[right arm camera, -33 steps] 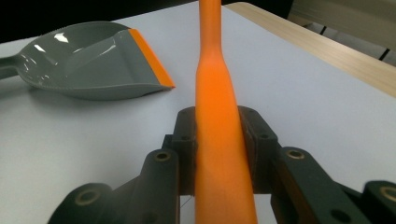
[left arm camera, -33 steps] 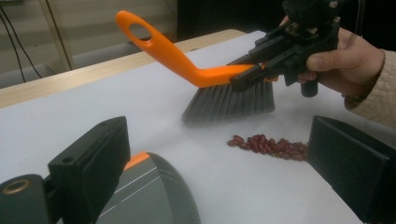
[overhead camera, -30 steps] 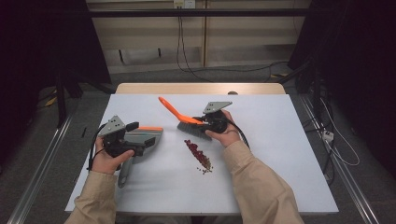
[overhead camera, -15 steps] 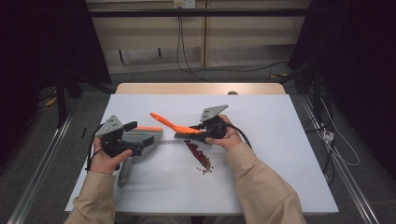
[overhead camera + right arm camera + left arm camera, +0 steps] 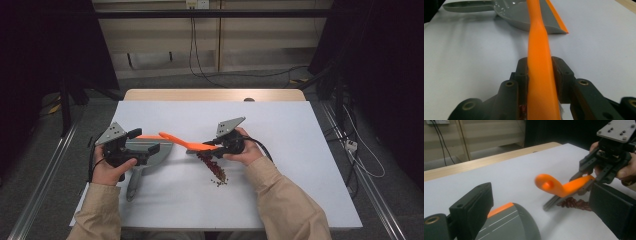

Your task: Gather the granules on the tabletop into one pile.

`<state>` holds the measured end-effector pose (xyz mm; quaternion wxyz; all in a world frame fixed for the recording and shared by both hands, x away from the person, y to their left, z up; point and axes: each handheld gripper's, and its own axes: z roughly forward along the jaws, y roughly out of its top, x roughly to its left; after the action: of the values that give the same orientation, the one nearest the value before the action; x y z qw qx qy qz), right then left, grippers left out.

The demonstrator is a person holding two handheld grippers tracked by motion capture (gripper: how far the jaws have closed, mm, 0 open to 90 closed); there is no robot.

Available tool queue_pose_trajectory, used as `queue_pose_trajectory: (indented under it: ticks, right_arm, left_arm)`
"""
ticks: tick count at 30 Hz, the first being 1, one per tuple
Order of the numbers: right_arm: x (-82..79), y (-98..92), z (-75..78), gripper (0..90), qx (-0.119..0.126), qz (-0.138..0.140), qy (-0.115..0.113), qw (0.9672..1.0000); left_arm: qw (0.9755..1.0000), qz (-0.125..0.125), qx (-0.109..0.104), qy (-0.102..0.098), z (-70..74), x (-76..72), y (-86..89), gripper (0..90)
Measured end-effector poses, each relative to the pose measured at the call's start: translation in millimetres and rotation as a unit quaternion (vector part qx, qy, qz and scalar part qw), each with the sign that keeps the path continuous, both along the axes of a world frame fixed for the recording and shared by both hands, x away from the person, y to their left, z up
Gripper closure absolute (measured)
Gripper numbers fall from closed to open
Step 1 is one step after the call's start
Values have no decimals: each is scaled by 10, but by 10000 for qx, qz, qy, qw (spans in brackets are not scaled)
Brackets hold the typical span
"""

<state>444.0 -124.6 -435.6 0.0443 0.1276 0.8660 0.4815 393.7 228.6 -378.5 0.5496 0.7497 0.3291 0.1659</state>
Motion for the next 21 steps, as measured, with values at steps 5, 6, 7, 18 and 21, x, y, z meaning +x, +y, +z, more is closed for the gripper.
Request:
queue_pose_trajectory:
  ticks: [5,6,7,18,21]
  right_arm:
    - [-48,-23,-4,692,2,82,2,10000]
    - [-57,-28,-3,692,-5,109,-1,9999]
    - [-64,-30,-2,692,-2,110,-2,9999]
    - [-151,-73,5,692,21,202,34,9998]
    - [-169,-94,4,692,46,213,47,9998]
  left_arm:
    - [10000,87,-27,-3,5,7,44,58]
    - [10000,82,-5,-15,5,7,45,59]
    - [10000,62,15,-19,4,9,44,59]
    - [10000,54,41,4,-6,8,23,59]
    - [10000,30,61,13,-13,10,12,58]
